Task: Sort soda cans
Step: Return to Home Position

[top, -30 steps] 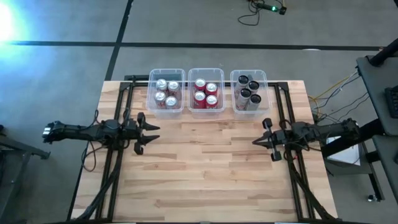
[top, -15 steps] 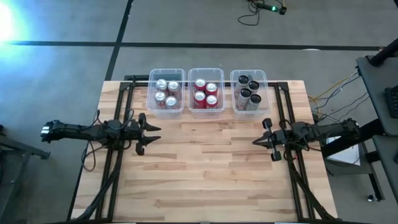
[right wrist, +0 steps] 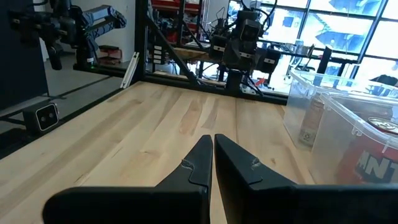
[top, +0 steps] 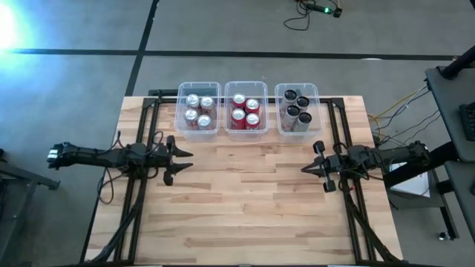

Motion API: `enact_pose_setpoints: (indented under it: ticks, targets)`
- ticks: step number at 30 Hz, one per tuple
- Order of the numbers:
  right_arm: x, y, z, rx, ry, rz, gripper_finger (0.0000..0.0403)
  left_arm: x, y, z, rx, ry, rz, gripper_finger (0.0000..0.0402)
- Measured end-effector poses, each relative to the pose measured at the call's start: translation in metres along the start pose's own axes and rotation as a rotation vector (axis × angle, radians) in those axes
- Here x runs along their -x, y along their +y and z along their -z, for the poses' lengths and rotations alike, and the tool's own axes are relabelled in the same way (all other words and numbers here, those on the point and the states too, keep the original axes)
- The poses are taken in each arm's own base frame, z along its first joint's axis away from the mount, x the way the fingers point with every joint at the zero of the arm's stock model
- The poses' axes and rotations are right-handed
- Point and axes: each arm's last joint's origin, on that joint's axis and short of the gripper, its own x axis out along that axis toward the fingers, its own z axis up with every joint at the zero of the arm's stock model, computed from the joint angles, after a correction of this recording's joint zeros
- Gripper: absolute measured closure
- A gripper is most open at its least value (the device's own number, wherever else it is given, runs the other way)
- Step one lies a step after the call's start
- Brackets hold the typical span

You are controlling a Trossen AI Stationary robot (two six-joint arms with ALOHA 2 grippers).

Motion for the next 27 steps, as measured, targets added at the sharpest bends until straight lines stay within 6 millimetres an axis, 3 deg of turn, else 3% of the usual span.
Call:
enact_pose_setpoints:
  ticks: [27]
  targets:
    - [0.0000, 0.0000, -0.0001, 0.000, 0.000, 0.000, 0.0390, -0.0037, 0.0001, 0.0052, -0.007, 0.057, -0.006, 0.0238]
